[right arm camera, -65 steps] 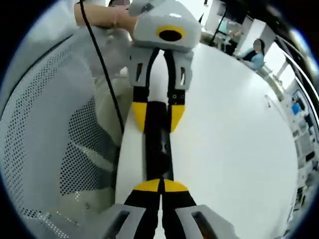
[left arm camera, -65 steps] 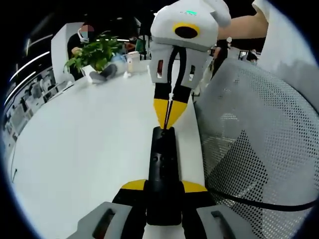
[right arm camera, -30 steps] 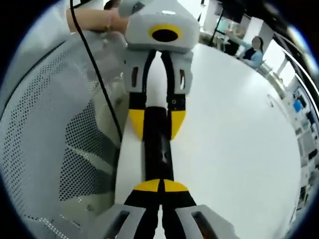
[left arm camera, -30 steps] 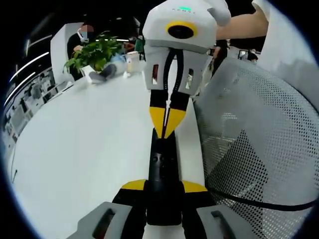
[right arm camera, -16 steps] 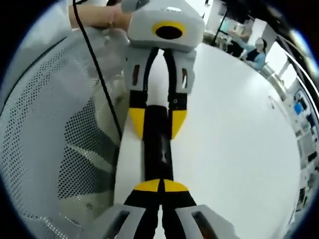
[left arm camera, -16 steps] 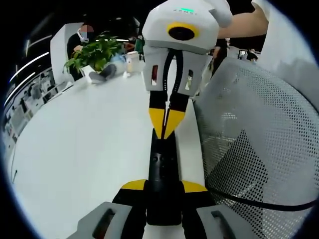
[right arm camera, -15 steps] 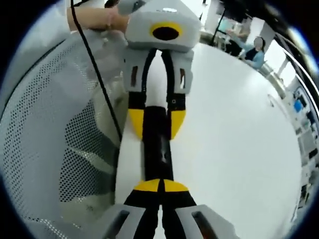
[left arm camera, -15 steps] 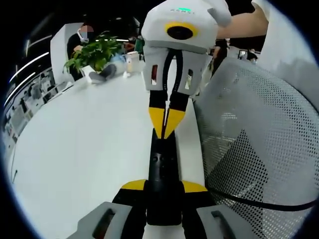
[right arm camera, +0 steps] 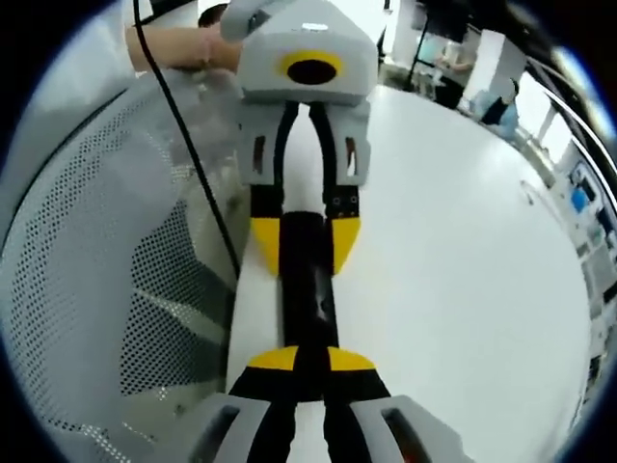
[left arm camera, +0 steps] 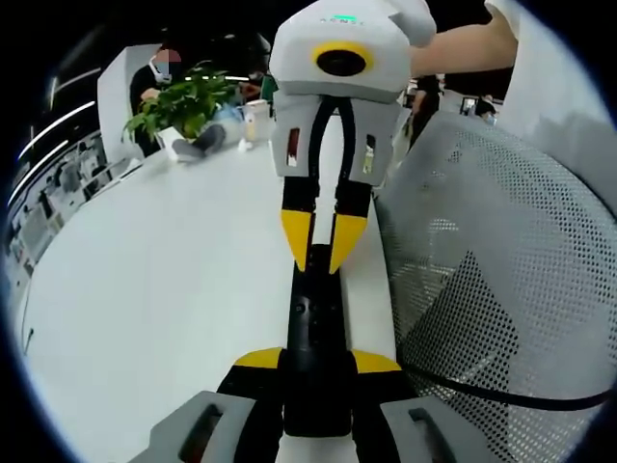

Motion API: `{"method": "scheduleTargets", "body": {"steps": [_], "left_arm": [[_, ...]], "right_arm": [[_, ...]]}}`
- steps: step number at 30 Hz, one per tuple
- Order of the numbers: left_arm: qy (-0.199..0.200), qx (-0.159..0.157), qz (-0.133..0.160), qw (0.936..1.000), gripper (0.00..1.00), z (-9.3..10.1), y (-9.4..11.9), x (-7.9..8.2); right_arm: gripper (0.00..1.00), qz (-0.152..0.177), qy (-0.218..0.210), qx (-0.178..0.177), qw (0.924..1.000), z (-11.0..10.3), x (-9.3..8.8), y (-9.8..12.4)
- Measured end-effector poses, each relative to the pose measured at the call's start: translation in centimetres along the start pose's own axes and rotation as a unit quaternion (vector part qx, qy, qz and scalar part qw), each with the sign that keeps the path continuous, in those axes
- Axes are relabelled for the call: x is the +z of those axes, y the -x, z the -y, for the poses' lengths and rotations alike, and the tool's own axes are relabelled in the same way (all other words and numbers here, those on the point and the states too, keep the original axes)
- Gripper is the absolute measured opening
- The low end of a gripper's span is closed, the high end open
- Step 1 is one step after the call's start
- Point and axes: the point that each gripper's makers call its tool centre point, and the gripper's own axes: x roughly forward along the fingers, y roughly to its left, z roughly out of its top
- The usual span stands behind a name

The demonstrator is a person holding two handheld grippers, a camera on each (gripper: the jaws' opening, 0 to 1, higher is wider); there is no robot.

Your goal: Press the specified remote control buttons in sequence, fully releasing each button before pressing the next.

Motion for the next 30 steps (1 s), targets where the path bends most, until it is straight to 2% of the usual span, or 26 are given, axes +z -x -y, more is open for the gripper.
{"method": "scheduleTargets", "body": {"steps": [5, 8, 9, 14, 16, 17, 18, 19, 20, 21, 25, 29, 30], "left_arm": [[-0.002, -0.001, 0.001, 1.0, 0.24, 0.0, 0.0, 0.0], [-0.001, -0.001, 0.002, 1.0, 0.24, 0.0, 0.0, 0.0], [-0.001, -0.002, 0.002, 1.0, 0.24, 0.0, 0.0, 0.0], [-0.003, -0.003, 0.001, 1.0, 0.24, 0.0, 0.0, 0.0], [-0.003, -0.003, 0.001, 1.0, 0.24, 0.0, 0.0, 0.0], [-0.003, -0.002, 0.001, 1.0, 0.24, 0.0, 0.0, 0.0], [-0.003, -0.002, 0.001, 1.0, 0.24, 0.0, 0.0, 0.0], [-0.002, -0.002, 0.001, 1.0, 0.24, 0.0, 0.0, 0.0], [-0.002, -0.002, 0.001, 1.0, 0.24, 0.0, 0.0, 0.0], [-0.003, -0.002, 0.001, 1.0, 0.24, 0.0, 0.0, 0.0], [-0.003, -0.002, 0.0, 1.0, 0.24, 0.0, 0.0, 0.0], [-0.003, -0.002, 0.001, 1.0, 0.24, 0.0, 0.0, 0.0], [-0.003, -0.002, 0.001, 1.0, 0.24, 0.1, 0.0, 0.0]], "right_arm": [[0.06, -0.023, 0.021, 0.001, 0.9995, 0.0, 0.1, -0.2], [0.06, -0.038, 0.012, 0.005, 0.9992, 0.1, 0.1, -0.2], [0.06, -0.051, -0.006, 0.011, 0.9986, 0.1, 0.0, -0.3], [0.06, -0.062, 0.009, 0.015, 0.9979, 0.1, -0.1, -0.4], [0.06, -0.055, 0.0, 0.011, 0.9984, 0.1, -0.1, -0.3], [0.06, -0.04, -0.02, 0.008, 0.999, 0.1, 0.0, -0.3], [0.06, -0.02, -0.001, 0.006, 0.9998, 0.1, 0.0, -0.2], [0.06, 0.001, -0.001, 0.004, 1.0, 0.1, 0.1, -0.2], [0.06, 0.017, -0.03, 0.003, 0.9994, 0.1, 0.0, -0.1], [0.06, 0.023, -0.034, 0.0, 0.9991, 0.2, -0.1, 0.0], [0.07, 0.006, 0.009, -0.008, 0.9999, -0.1, 0.4, -0.2], [0.05, 0.018, 0.004, 0.001, 0.9998, 0.1, 1.6, -0.5], [0.07, 0.003, 0.006, 0.003, 1.0, 0.1, 1.3, -0.8]]}}
